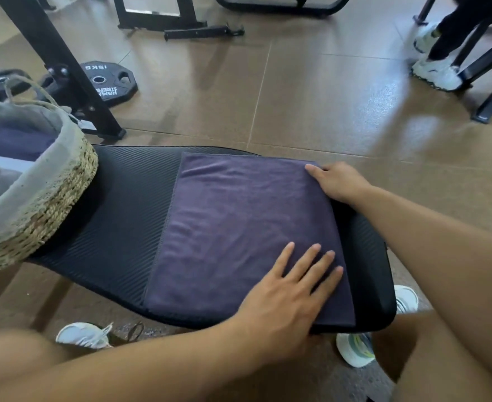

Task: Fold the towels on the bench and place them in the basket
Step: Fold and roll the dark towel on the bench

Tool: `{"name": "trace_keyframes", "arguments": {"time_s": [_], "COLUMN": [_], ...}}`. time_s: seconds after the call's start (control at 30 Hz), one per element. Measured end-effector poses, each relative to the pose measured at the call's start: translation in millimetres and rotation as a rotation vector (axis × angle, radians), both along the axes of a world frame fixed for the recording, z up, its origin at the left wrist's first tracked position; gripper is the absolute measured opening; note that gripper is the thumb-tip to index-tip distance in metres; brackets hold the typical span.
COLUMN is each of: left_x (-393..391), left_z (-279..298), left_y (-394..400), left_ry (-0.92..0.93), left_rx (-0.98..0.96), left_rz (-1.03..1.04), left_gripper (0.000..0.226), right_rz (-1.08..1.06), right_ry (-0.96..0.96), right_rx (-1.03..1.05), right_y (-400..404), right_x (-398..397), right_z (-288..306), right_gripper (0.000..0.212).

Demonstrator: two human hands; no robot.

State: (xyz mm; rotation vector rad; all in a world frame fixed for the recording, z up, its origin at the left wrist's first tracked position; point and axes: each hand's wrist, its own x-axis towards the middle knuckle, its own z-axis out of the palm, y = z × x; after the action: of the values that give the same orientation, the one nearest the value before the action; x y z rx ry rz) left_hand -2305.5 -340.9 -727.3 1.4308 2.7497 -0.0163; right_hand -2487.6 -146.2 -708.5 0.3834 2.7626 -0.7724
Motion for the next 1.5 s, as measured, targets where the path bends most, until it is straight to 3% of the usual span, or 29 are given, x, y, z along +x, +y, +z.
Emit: {"name": "trace_keyframes", "arguments": {"time_s": [0.07,0.17,0.23,0.4,0.53,0.63,0.7,0.77,0.87,0.93,1.0,1.1,1.2,1.33,1.4,1.5], "left_x": [4,12,16,20,22,20,23,29,30,24,20,10,6,0,-3,-11], "left_z": [-3,-5,-7,-8,-10,1,17,35,51,59,69,63,50,54,56,57], "left_y": [12,21,23,21,15,4,-8,-21,-43,-60,-77,-99,-115,-128,-137,-147], "left_ry": [0.017,0.007,0.034,0.077,0.076,-0.122,-0.371,-0.509,-0.511,-0.554,-0.588,-0.747,-0.892,-0.845,-0.822,-0.894], "left_rx": [0.021,0.051,0.055,0.087,0.173,0.517,0.801,0.965,1.152,1.255,1.332,1.419,1.454,1.388,1.406,1.365], "left_rz": [0.018,0.061,0.07,0.023,-0.055,-0.084,0.033,0.298,0.842,1.094,1.209,1.348,1.465,1.431,1.443,1.428], "left_gripper": [0.077,0.078,0.074,0.062,0.052,0.042,0.038,0.038,0.038,0.025,0.022,0.026,0.025,0.025,0.022,0.027], "right_rz": [-0.071,-0.198,-0.266,-0.315,-0.297,-0.219,-0.132,-0.043,0.086,0.218,0.362,0.516,0.56,0.592,0.565,0.456], "right_ry": [0.042,0.173,0.243,0.32,0.343,0.362,0.332,0.251,0.152,0.04,-0.194,-0.557,-0.683,-0.628,-0.436,-0.212], "right_rx": [-0.104,-0.299,-0.412,-0.38,-0.293,-0.289,-0.292,-0.319,-0.371,-0.43,-0.532,-0.436,-0.303,-0.347,-0.401,-0.513], "right_y": [-3,-7,-9,10,41,63,76,87,96,96,95,101,111,91,75,51], "right_x": [-6,-12,-14,-8,13,37,53,72,98,111,123,137,145,138,129,115], "right_z": [-2,-1,3,15,27,35,40,46,60,69,78,76,64,75,80,78], "right_gripper": [0.063,0.032,0.023,0.004,0.037,0.032,0.024,0.021,0.025,0.022,0.011,0.042,0.044,0.039,0.044,0.034]}}
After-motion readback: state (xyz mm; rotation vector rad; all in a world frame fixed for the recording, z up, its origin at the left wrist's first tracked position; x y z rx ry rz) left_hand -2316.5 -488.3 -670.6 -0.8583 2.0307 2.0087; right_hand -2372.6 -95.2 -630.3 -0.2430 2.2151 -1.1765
